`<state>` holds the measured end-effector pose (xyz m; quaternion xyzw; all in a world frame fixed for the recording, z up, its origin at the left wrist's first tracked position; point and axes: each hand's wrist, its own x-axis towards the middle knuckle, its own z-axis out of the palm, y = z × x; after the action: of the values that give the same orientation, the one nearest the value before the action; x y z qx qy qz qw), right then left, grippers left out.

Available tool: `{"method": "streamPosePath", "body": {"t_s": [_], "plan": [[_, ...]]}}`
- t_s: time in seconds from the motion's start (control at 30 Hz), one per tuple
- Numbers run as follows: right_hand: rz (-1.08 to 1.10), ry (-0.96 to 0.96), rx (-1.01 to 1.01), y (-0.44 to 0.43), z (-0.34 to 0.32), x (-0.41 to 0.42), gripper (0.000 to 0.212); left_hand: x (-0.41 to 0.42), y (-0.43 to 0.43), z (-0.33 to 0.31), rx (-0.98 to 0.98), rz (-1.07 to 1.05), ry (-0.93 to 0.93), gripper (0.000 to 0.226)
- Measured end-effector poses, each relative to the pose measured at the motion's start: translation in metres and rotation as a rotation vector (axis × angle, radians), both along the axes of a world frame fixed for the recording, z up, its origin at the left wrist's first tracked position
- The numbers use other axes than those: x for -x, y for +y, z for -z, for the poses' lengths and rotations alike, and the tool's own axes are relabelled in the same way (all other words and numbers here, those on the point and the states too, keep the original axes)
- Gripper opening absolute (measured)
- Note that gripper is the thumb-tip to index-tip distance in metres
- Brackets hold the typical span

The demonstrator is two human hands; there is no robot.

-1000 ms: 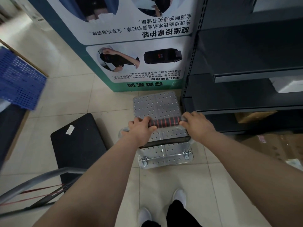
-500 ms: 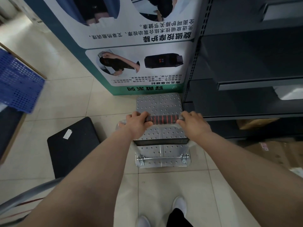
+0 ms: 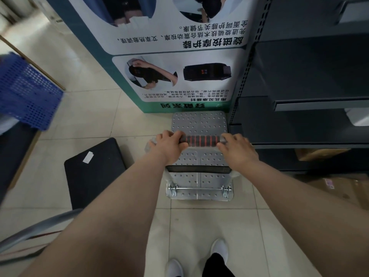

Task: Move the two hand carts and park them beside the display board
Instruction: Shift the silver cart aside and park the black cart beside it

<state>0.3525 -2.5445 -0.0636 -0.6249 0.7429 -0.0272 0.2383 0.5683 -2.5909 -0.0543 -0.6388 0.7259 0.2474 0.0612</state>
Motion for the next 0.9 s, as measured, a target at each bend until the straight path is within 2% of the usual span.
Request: {"method": "streamPosePath", "body": {"t_s": [0.17,0.3,0.43,0.6,0.77,0.9], "plan": [[-0.111,-0.01,0.088,0.007,-0.011,-0.014,0.054,0.006,0.023,-0.003,0.137,-0.178,0.089,0.058],[-0.233,-0.057,0.202,0.028,-0.024,-0.048,0.05,-0.014,0.048,-0.01,0.137,-0.198,0.108,0.059],[-0.304,-0.119,0.088,0.048,-0.029,-0.101,0.048,-0.062,0.075,-0.021,0.06,-0.242,0.067,0.061],[-0.505,-0.098,0.006,0.061,-0.037,-0.196,0.046,-0.177,0.127,-0.041,0.036,-0.365,-0.042,0.062],[-0.672,-0.117,-0.023,0.083,-0.043,-0.329,0.047,-0.322,0.194,-0.052,-0.008,-0.564,-0.145,0.063],[-0.773,-0.128,-0.063,0.108,-0.04,-0.429,0.051,-0.426,0.236,-0.043,-0.054,-0.618,-0.206,0.058]]}}
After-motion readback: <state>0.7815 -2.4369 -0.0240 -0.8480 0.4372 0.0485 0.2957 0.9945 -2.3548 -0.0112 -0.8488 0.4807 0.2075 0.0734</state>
